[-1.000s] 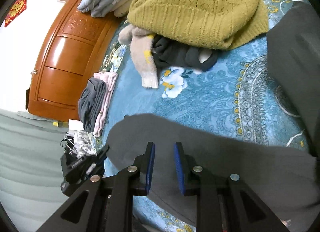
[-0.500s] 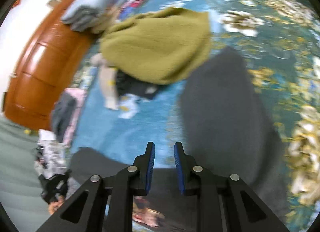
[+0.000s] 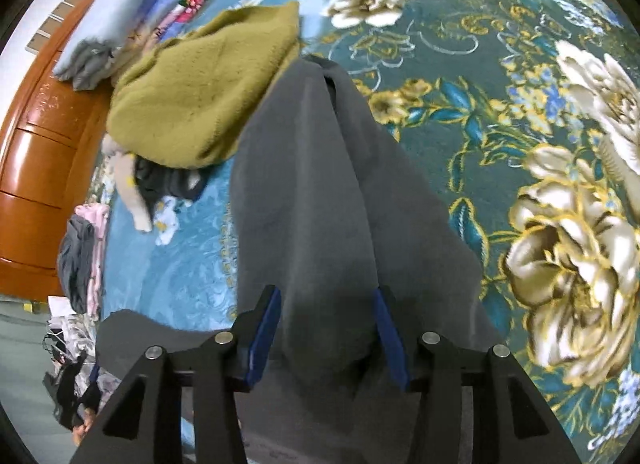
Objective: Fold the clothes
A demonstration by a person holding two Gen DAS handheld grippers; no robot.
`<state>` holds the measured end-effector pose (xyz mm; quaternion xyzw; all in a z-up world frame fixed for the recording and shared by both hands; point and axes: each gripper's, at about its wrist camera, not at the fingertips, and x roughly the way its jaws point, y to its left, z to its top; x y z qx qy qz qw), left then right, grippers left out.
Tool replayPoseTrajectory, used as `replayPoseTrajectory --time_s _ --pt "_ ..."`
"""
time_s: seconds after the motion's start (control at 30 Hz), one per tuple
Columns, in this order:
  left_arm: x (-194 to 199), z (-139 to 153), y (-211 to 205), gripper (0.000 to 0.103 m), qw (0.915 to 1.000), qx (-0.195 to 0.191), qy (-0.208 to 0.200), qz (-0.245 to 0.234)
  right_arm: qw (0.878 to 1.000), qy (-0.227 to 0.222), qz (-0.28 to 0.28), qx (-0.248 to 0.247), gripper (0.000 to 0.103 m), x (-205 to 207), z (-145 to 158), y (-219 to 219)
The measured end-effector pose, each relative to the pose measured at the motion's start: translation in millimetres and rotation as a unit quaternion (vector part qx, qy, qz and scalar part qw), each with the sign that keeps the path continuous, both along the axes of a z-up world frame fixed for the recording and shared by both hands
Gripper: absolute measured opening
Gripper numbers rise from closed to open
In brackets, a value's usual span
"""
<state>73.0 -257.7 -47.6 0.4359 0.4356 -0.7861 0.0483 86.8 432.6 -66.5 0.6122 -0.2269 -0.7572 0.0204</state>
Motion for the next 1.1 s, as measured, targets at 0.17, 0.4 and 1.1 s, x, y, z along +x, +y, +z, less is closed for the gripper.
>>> replayPoseTrajectory --time_s 0.17,0.4,1.1 --pt "0 7 0 0.049 1.0 -0.002 0.008 -0.001 1.0 -0.022 0.007 -0.011 0.041 -4 -9 -2" --pt "-14 1 34 0.049 0.9979 -0.01 -0.006 -0.063 0.994 0.032 0.104 -0.013 0.001 -16 48 -44" --pt "-37 -26 128 0.058 0.9763 -0.006 -0.044 -0.212 0.999 -0.035 -0.002 -0.024 0.033 -14 -15 15"
